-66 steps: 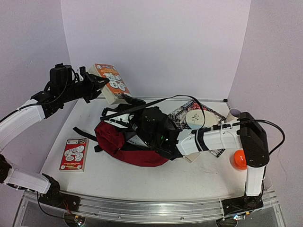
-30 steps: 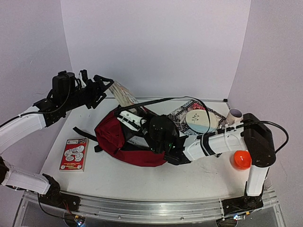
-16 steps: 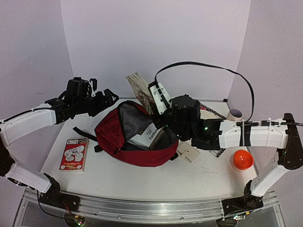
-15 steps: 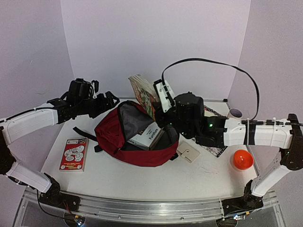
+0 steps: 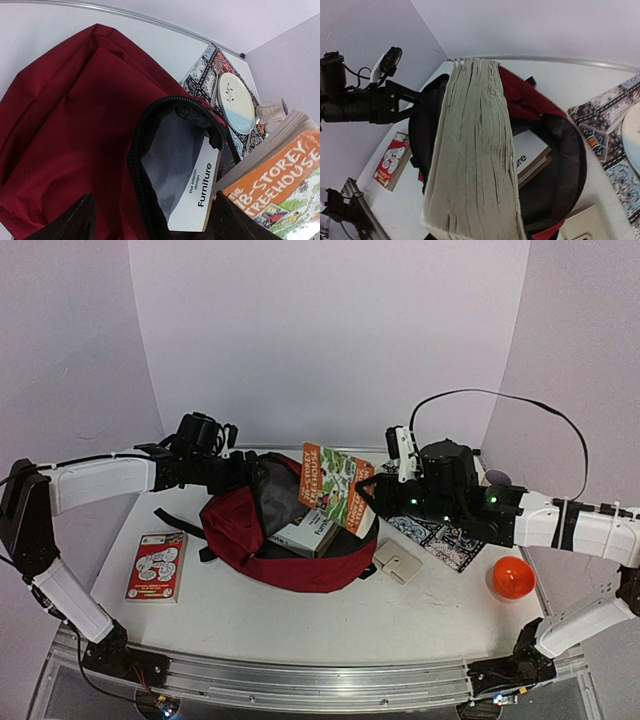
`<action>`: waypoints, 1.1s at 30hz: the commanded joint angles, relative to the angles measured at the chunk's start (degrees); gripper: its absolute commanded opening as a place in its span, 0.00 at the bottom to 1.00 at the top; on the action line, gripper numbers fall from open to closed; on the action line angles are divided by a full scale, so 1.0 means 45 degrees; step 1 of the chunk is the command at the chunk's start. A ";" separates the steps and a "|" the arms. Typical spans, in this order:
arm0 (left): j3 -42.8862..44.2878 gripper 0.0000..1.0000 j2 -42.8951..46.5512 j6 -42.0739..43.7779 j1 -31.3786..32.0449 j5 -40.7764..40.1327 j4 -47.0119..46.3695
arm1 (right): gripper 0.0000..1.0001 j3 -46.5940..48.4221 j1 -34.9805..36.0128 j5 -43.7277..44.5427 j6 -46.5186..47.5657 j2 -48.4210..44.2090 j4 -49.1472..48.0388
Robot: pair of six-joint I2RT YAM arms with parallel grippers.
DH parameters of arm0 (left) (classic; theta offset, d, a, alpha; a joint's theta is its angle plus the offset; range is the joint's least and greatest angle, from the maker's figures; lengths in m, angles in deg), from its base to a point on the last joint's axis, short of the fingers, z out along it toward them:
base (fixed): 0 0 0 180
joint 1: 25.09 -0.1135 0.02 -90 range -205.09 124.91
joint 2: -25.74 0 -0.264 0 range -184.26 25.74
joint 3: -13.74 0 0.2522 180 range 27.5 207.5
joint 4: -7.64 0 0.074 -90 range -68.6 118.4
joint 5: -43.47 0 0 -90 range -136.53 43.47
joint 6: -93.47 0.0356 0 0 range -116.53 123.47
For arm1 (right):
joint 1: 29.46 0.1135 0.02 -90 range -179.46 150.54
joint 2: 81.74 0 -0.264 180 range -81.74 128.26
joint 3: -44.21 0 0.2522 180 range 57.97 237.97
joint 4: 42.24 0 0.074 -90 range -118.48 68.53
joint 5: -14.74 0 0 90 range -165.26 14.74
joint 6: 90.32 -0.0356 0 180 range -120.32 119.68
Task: Pack the student bag
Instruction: Pick up the largest pocket of the bag from the student bag, then place the book in the largest pocket of the bag.
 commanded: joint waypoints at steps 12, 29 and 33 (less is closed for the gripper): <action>0.1665 0.03 0.0100 0.0516 -0.0038 0.1737 -0.0081 | 0.00 -0.1977 -0.1721 -0.3986 -0.5628 -0.1136 -0.2517; 0.1097 0.00 0.1807 -0.1118 0.0026 0.3234 -0.2751 | 0.00 -0.3135 -0.2635 -0.5703 -0.8757 0.1476 -0.5324; 0.0940 0.00 0.1805 -0.0964 0.0062 0.3573 -0.2765 | 0.00 -0.2141 -0.2661 -0.5974 -0.8859 0.2650 -0.5461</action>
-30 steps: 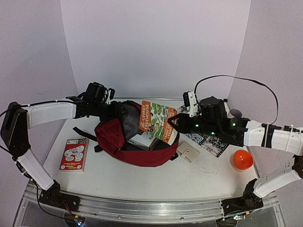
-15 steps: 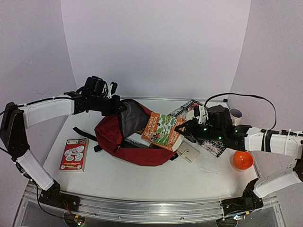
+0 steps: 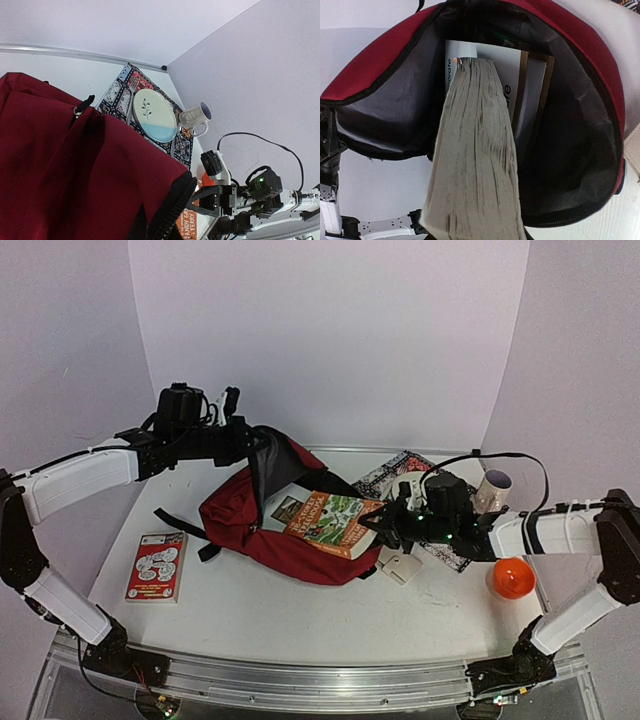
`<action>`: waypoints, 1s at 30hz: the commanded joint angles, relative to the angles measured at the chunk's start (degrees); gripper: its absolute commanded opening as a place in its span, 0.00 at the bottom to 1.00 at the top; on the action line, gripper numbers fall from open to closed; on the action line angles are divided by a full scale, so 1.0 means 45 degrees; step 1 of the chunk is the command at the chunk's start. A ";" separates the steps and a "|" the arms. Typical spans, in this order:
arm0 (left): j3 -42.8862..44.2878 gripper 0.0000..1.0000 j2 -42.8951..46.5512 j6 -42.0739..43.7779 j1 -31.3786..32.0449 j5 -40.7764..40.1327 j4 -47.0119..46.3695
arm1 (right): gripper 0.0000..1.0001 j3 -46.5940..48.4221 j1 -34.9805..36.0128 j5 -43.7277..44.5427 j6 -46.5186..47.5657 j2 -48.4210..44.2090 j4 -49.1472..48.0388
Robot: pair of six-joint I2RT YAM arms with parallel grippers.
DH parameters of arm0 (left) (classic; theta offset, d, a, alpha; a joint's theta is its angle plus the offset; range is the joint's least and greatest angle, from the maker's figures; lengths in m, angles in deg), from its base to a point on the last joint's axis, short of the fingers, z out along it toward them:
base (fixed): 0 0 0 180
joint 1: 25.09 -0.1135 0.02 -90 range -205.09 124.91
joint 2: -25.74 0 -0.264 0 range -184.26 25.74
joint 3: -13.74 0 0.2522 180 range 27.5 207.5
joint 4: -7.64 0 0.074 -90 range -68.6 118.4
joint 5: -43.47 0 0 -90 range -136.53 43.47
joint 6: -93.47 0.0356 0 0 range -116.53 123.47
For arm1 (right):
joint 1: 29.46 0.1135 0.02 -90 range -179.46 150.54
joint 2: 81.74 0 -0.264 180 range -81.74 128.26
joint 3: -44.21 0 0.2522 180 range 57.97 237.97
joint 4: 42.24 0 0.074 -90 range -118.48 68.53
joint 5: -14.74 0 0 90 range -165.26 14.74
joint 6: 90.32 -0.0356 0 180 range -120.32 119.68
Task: Pack the student bag
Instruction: Place the book in the largest pocket of the bag.
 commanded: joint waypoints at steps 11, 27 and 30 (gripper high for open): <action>-0.0353 0.00 0.0512 -0.0100 0.0187 0.1057 -0.1345 | 0.00 0.4727 -0.0055 -0.0759 -0.1053 0.4388 -0.1455; 0.0027 0.00 0.0535 0.0126 0.0370 0.0613 -0.0982 | 0.00 0.4776 -0.0230 -0.1153 -0.2686 0.3431 -0.3742; 0.0206 0.00 0.0582 0.0255 0.0370 0.0430 -0.0751 | 0.00 0.4727 -0.0266 -0.0975 -0.2628 0.3196 -0.3759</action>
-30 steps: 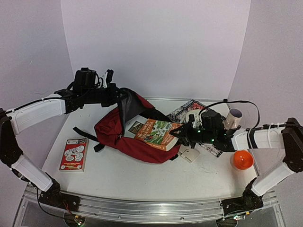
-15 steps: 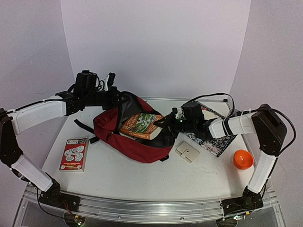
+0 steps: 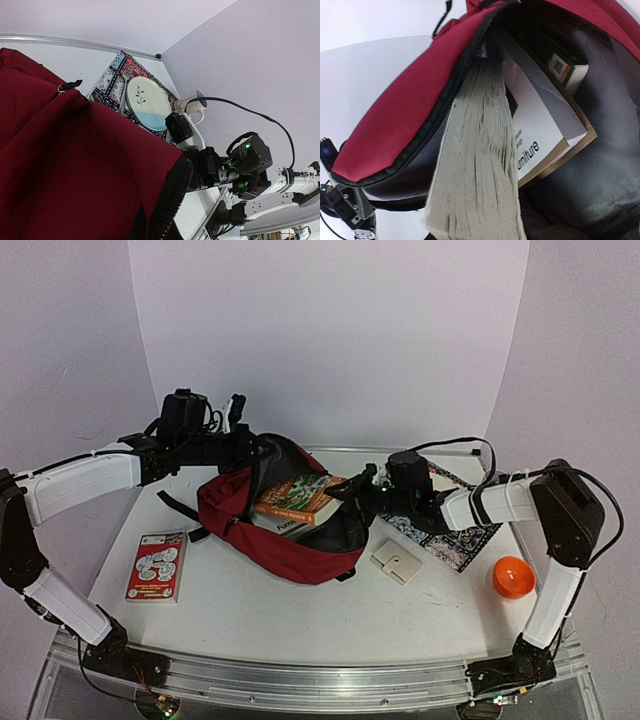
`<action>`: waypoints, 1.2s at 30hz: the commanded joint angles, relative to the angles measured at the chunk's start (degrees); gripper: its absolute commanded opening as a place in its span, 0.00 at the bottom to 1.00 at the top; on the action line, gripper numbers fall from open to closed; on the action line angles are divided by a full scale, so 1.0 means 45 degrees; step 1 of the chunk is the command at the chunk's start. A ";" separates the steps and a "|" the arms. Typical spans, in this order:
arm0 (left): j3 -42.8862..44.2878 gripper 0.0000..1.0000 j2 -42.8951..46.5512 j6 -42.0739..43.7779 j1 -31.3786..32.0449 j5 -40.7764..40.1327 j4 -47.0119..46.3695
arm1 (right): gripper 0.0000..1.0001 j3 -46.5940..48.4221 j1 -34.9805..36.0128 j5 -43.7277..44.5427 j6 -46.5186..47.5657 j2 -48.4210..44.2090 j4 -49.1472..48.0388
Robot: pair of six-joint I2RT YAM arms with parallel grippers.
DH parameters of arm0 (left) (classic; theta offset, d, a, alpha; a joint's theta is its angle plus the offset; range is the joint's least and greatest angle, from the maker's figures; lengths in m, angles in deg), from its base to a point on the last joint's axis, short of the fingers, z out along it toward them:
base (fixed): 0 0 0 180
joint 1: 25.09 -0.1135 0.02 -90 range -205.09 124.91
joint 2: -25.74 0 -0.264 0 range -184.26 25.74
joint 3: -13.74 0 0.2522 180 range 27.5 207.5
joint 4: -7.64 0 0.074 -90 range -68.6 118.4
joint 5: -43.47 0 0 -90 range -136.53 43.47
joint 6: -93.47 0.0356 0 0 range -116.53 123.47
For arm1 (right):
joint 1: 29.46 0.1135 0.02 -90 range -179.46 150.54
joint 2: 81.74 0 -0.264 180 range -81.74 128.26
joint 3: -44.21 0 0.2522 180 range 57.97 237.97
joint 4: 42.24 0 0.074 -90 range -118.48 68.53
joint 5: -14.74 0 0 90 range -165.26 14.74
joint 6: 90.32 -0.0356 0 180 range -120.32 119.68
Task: Pack the student bag
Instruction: Place the book in the largest pocket of the bag.
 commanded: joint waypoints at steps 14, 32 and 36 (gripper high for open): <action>0.2107 0.00 -0.0075 -0.0654 0.1221 0.0609 -0.0822 | 0.00 0.0577 0.0394 0.2177 -0.0299 -0.0566 -0.1889; 0.1080 0.00 0.0121 0.0229 0.1467 -0.1281 -0.0521 | 0.06 0.2967 0.1150 0.1886 0.1155 0.1835 0.1677; 0.0738 0.04 0.0355 0.0331 0.1466 -0.1921 -0.0417 | 0.15 0.3046 0.1164 0.1520 0.1847 0.1904 0.2460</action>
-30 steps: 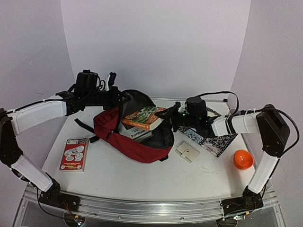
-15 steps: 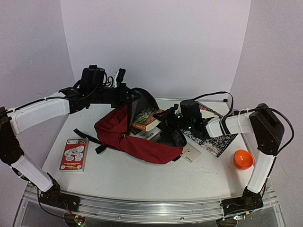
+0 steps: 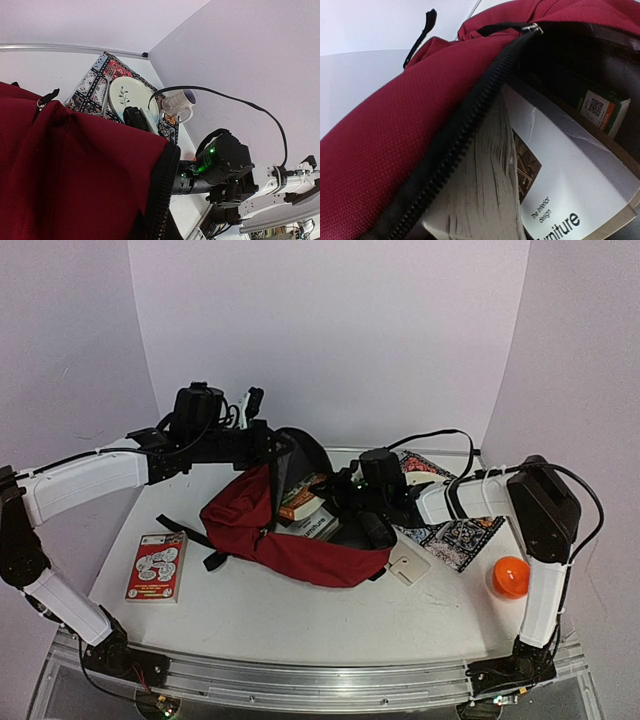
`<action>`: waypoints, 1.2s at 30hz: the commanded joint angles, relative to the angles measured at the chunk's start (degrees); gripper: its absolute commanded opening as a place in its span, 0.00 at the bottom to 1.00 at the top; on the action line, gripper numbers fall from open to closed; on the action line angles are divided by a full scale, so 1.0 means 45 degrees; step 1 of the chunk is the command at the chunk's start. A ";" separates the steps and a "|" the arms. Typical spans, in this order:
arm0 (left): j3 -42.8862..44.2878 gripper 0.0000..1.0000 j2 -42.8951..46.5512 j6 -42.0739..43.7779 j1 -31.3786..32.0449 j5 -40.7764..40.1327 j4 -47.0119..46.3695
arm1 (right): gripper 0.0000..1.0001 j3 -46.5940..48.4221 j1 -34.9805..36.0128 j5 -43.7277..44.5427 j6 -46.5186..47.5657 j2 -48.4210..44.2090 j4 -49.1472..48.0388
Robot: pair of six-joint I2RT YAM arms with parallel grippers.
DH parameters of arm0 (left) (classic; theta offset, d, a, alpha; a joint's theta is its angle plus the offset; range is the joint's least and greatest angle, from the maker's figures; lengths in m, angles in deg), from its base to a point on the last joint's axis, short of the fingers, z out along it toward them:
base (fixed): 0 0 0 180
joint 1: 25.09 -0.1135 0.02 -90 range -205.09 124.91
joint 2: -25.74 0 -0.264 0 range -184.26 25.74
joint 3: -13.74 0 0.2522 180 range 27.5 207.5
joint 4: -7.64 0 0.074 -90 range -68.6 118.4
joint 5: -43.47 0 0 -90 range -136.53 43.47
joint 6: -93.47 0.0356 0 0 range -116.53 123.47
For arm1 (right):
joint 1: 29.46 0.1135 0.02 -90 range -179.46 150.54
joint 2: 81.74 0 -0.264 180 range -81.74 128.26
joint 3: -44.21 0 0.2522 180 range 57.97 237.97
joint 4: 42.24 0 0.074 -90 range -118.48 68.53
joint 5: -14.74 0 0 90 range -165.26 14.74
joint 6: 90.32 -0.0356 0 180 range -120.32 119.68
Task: Pack the student bag
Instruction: Place the book in the largest pocket of the bag, then place the student bag at the center of the board.
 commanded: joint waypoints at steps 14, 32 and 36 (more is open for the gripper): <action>-0.0872 0.10 0.0875 0.0720 -0.0120 -0.2775 0.0032 | 0.69 0.0289 0.0202 0.0421 0.4472 -0.1633 0.4521; -0.2142 0.40 -0.0495 0.0944 -0.2106 -0.2915 0.0361 | 0.85 -0.0732 0.0202 0.3091 0.7621 -0.4572 0.6636; -0.2278 0.56 -0.0925 0.1212 -0.2357 -0.3365 0.0427 | 0.86 -0.1111 0.0200 0.3629 0.8222 -0.5292 0.6640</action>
